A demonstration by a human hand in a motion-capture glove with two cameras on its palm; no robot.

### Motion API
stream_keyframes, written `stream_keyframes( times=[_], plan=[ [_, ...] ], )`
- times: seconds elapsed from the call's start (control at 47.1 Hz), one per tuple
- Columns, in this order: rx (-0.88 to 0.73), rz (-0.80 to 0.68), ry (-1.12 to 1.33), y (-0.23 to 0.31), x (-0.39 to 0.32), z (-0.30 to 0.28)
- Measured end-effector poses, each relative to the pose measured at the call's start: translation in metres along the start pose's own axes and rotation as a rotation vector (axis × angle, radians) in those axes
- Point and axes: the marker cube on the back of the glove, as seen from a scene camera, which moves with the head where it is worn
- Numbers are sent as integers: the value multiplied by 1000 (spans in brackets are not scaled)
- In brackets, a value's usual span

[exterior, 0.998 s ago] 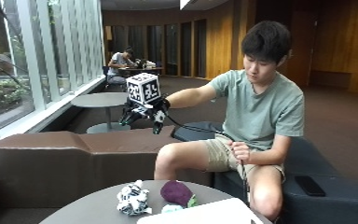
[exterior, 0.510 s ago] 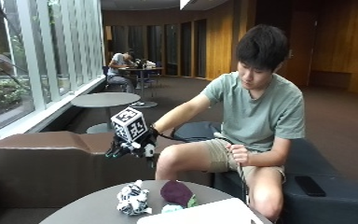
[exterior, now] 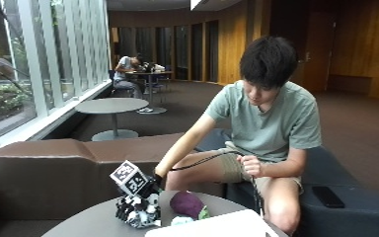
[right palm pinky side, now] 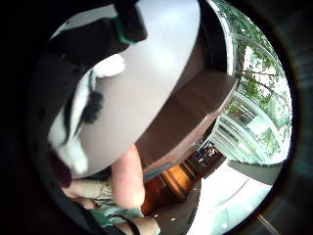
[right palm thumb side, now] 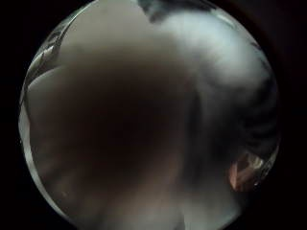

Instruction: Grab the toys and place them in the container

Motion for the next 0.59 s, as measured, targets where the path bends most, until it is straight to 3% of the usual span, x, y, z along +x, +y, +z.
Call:
stream_keyframes(
  times=[0.595],
  plan=[
    [197, -20, 31, -9, -16, -1]
  ],
)
